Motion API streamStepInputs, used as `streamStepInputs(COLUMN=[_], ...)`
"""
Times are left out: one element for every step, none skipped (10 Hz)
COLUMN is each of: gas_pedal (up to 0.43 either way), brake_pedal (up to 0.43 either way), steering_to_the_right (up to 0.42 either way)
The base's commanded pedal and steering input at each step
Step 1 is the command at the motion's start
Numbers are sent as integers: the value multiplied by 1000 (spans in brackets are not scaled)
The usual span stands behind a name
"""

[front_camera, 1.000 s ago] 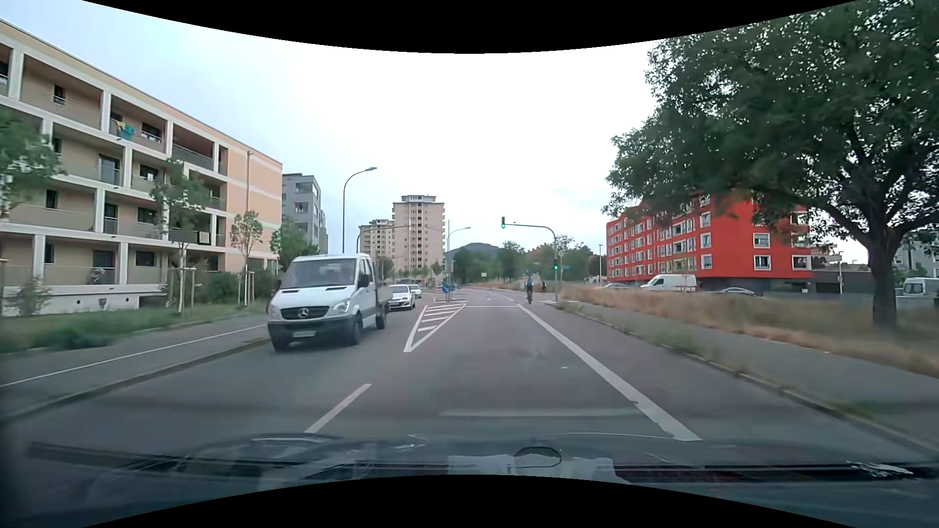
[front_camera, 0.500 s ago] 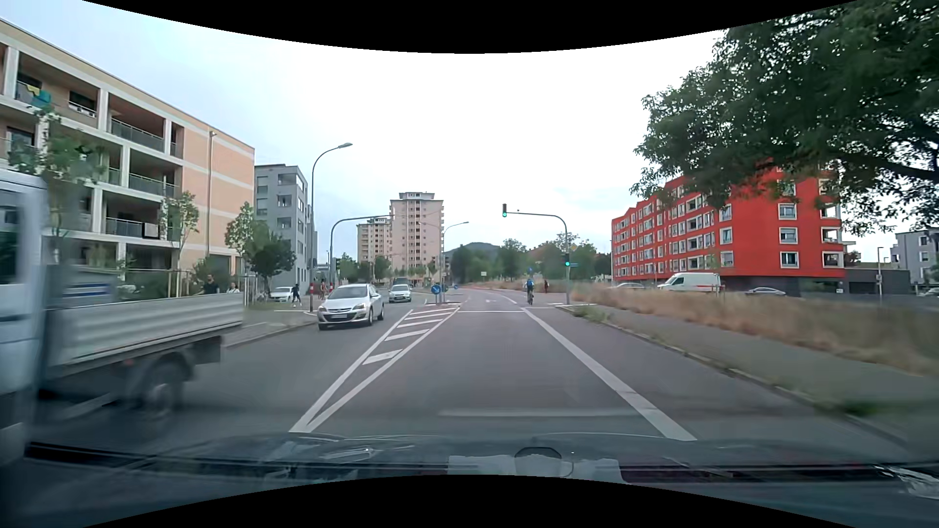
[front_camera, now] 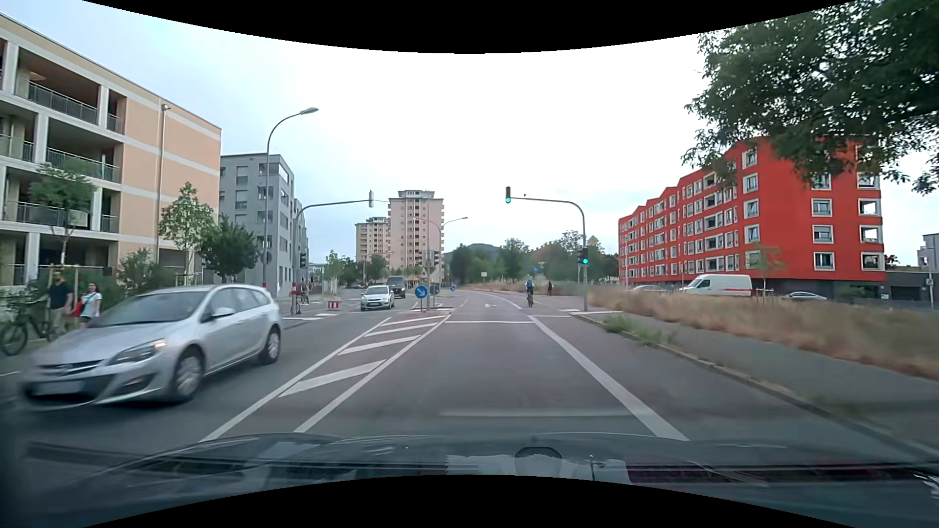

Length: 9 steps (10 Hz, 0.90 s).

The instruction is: Follow the waypoints while adhering to traffic rules and regulations

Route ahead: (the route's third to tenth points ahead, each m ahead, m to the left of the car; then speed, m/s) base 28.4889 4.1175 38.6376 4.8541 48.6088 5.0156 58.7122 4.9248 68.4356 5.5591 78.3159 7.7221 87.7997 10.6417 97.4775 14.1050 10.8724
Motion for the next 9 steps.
streamStepInputs(gas_pedal=[118,118,118,118,118,118,118,118,118], brake_pedal=[0,0,0,0,0,0,0,0,0], steering_to_the_right=[-4,-3,-4,-4,-4,-4,-4,-4,-4])
